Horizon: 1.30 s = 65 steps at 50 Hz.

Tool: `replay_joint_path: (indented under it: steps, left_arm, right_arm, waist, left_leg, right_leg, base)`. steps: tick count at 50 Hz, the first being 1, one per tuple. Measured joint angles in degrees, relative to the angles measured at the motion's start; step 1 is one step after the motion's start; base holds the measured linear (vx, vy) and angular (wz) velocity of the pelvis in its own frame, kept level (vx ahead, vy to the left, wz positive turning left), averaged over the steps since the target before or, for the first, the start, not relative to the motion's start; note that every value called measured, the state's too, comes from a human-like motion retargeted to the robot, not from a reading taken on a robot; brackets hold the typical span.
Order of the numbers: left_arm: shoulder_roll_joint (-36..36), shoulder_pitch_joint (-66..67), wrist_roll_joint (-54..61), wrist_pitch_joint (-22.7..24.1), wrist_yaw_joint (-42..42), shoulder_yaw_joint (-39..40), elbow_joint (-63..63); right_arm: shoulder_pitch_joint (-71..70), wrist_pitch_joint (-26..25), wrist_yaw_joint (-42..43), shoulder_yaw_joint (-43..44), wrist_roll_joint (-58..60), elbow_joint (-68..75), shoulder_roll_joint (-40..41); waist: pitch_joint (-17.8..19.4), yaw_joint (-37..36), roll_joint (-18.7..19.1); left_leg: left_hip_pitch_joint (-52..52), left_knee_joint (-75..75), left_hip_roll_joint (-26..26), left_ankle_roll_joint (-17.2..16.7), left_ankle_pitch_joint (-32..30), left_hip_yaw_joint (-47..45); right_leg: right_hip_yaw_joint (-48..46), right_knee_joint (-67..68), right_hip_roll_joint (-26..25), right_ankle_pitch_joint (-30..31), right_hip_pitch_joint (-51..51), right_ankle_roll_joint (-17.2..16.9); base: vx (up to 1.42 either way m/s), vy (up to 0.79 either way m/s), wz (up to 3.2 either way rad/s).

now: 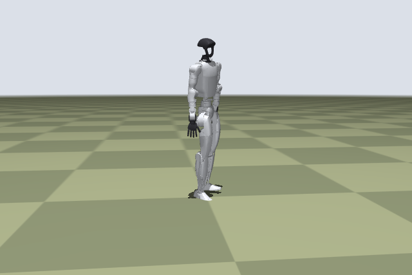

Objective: Upper body actions

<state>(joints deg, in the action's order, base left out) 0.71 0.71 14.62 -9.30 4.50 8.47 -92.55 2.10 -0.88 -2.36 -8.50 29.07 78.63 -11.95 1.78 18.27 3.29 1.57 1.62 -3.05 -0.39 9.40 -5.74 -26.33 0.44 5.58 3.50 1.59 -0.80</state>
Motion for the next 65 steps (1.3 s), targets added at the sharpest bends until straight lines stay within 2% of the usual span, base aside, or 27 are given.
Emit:
replay_joint_path:
  steps: [3, 5, 7, 10, 14, 18, 23, 28, 32, 35, 40, 43, 65]
  left_arm:
    - [3.1, -6.4, 5.36, -1.92, -2.5, 1.13, -0.39]
    - [6.36, -12.05, 8.63, -2.68, -4.16, 1.43, -0.22]
    - [10.2, -19.27, 10.13, -2.51, -6.47, 1.79, 0.66]
    - [15.9, -31.74, 8.67, 0.21, -12.18, 3.22, 3.13]
    - [21.54, -50.08, 6.39, 3.45, -16.93, 2.98, 6.26]
    - [24.96, -64.34, 6.84, 8.27, -19.14, -1.18, 12.67]
    - [29.76, -78.25, 3.86, 12.43, -21.88, -10.23, 19.7]
    - [33.62, -90.72, 0.33, 15.76, -26.14, -17.98, 26.92]
    - [36.28, -99.67, -1.11, 21.26, -27.81, -22.46, 30.91]
    - [37.59, -103.66, -0.31, 24.85, -29.02, -24.33, 31.52]
    - [37.81, -108.5, 2.66, 27.72, -29.35, -24.82, 30.29]
    - [37.68, -109.85, 4.06, 28.89, -29.35, -24.96, 29.44]
    - [38.27, -107.86, 3.39, 29.87, -28.17, -24.38, 27.26]
  right_arm:
    - [-6.74, 3.9, 5.28, 3.87, -8.11, 0.98, 1.62]
    - [-12.66, 6.11, 5.82, 6.25, -13.48, 1.03, 1.79]
    - [-20.0, 5.91, 3.59, 9.3, -16.63, 0.59, 1.72]
    - [-32.22, 4.74, -1.09, 14.0, -19.51, -1.26, 1.13]
    - [-48.31, 4.11, -6.35, 15.16, -26.62, -5.64, -1.67]
    - [-61.64, 5.23, -7.38, 9.57, -37.06, -11.72, -6.39]
    - [-76.48, 7.67, -3.62, -1.8, -48.68, -18.45, -16.25]
    - [-90.42, 11.54, 9.08, -9.23, -52.78, -24.75, -24.89]
    - [-98.8, 18.88, 20.04, -12.36, -56.12, -29.77, -30.97]
    - [-102.92, 22.02, 21.75, -14.38, -60.94, -31.08, -33.85]
    - [-108.8, 22.1, 20.13, -16.51, -67.75, -30.03, -36.89]
    - [-110.68, 22.55, 21.05, -17.77, -67.84, -29.1, -37.89]
    - [-107.67, 21.8, 19.68, -17.25, -66.68, -26.81, -37.69]
  waist:
    - [-1.14, -0.59, 0.1]
    - [-2.41, -0.88, -0.06]
    - [-3.76, -1.04, -0.42]
    - [-5.81, -1.49, -1.01]
    - [-9.08, -2.14, -1.36]
    - [-12.78, -3.21, -0.66]
    - [-17.29, -5.06, 0.75]
    - [-18.24, -7.63, 1.14]
    - [-16.89, -9.62, 0.72]
    - [-17.45, -10.87, 0.75]
    - [-17.63, -12.15, 0.79]
    - [-17.48, -12.27, 0.81]
    - [-20.4, -13.98, 0.23]
  left_leg:
    - [-0.34, 0.06, 0.22, 0.02, -0.21, -0.13]
    - [-0.48, 0.1, 0.19, 0.08, -0.36, -0.09]
    - [-0.57, 0.18, 0.12, 0.13, -0.48, 0.07]
    - [-0.63, 0.32, 0.1, 0.15, -0.55, 0.27]
    - [-1.28, 0.59, 0.16, 0.12, -0.35, 0.49]
    - [-3.09, 0.72, 0.63, 0.0, -0.02, 0.08]
    - [-6.27, 0.94, 1.16, -0.15, 0.47, -0.16]
    - [-8.12, 0.74, 1.47, -0.36, 0.75, -0.54]
    - [-8.85, 0.73, 1.54, -0.42, 1.01, -0.56]
    - [-9.27, 0.68, 1.63, -0.47, 1.19, -0.64]
    - [-10.22, 0.65, 1.78, -0.6, 1.25, -0.44]
    - [-10.02, 0.6, 1.81, -0.64, 1.29, -0.35]
    - [-10.37, 1.06, 1.78, -0.66, 1.46, -0.16]
  right_leg:
    - [0.07, 0.14, -0.09, 0.08, -0.27, -0.01]
    - [0.06, 0.23, -0.14, 0.05, -0.33, 0.08]
    - [-0.21, 0.24, -0.22, -0.02, -0.19, 0.22]
    - [-0.51, 0.29, -0.36, -0.21, 0.03, 0.37]
    - [-0.42, 0.41, -0.48, -0.47, -0.43, 0.38]
    - [0.13, 0.39, -0.84, -0.67, -2.2, 0.23]
    - [1.08, 0.43, -1.06, -0.87, -5.35, -0.18]
    - [1.54, 0.52, -0.95, -1.01, -7.52, -0.49]
    - [1.88, 0.64, -0.9, -1.21, -8.42, -0.65]
    - [2.15, 0.67, -0.96, -1.37, -8.93, -0.75]
    - [2.0, 0.79, -0.86, -1.71, -9.72, -0.96]
    - [1.88, 0.8, -0.91, -1.9, -9.44, -0.97]
    - [1.84, 1.08, -0.87, -2.3, -9.36, -0.85]
  base:
    - [-0.06, -0.09, 0.03]
    - [-0.05, -0.13, 0.1]
    - [-0.09, -0.15, 0.14]
    - [-0.05, -0.15, 0.12]
    - [0.02, -0.11, 0.02]
    - [0.09, -0.03, -0.1]
    - [0.1, -0.01, -0.09]
    - [-0.07, 0.03, -0.05]
    - [-0.22, 0.02, -0.05]
    - [-0.03, 0.01, -0.02]
    - [-0.08, 0.0, 0.05]
    - [-0.03, 0.0, 0.02]
    - [0.0, 0.0, 0.0]
